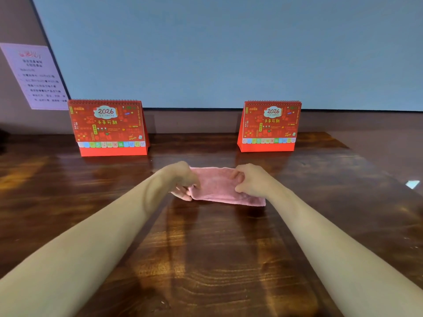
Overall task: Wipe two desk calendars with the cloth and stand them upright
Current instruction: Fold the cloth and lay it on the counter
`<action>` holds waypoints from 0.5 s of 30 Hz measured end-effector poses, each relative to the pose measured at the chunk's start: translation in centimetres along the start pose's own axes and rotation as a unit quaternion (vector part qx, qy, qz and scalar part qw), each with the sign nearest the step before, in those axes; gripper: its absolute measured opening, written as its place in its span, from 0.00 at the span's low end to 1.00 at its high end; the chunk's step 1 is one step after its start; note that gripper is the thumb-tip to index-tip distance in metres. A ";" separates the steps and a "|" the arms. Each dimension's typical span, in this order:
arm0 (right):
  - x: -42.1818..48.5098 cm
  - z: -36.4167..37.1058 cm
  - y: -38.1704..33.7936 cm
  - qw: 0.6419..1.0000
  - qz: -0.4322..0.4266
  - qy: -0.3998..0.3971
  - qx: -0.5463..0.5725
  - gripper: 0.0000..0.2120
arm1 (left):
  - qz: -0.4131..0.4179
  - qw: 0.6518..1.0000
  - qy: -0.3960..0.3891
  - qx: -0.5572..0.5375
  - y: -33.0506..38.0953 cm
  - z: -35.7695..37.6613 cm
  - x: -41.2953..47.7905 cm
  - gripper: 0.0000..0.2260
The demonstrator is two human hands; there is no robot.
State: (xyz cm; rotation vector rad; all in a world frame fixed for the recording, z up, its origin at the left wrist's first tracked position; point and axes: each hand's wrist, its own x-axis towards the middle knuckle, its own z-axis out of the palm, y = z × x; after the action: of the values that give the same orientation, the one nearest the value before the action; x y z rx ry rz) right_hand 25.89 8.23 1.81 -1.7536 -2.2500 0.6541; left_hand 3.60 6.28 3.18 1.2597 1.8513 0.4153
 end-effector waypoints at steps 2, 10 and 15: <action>-0.3 0.1 0.0 0.993 -0.009 -0.016 0.116 0.17 | 0.002 0.996 0.004 -0.085 -0.1 0.1 0.4 0.05; -1.1 0.5 -1.1 0.906 0.105 -0.109 0.395 0.22 | 0.101 0.951 -0.025 -0.291 0.8 1.0 0.8 0.06; -1.3 -1.1 -0.9 0.836 0.119 -0.038 0.534 0.25 | 0.154 0.960 -0.071 -0.224 4.6 3.6 -0.6 0.09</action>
State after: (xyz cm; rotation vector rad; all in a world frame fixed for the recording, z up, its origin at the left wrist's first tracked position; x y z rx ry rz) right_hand 25.90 7.08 3.32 -1.3541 -1.1737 1.6279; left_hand 9.26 7.12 4.38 1.2203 1.3399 0.8398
